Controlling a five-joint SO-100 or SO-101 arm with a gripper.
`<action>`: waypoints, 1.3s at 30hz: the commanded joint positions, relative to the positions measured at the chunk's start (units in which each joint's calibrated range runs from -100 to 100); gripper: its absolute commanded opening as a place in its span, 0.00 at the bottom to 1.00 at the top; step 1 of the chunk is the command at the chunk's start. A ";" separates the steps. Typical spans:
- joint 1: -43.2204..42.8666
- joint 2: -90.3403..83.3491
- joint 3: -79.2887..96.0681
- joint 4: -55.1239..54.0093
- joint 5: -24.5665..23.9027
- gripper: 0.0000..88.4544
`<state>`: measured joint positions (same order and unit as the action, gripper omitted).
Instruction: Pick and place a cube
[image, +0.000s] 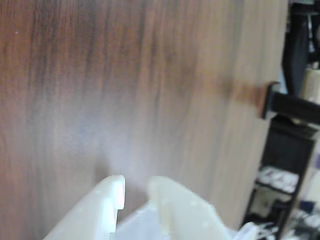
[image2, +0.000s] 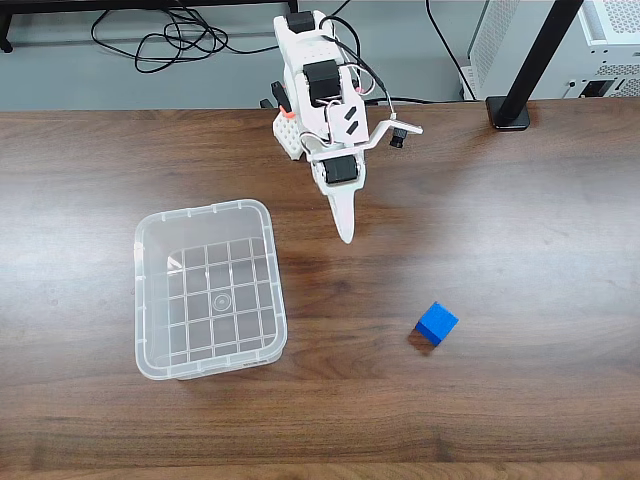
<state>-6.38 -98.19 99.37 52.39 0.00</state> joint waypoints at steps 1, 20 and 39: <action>-2.80 0.34 -2.33 -2.05 4.91 0.15; -4.93 71.93 -57.06 3.75 11.99 0.16; -15.06 112.97 -94.75 4.60 8.87 0.32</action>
<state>-19.22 12.44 12.79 56.29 9.29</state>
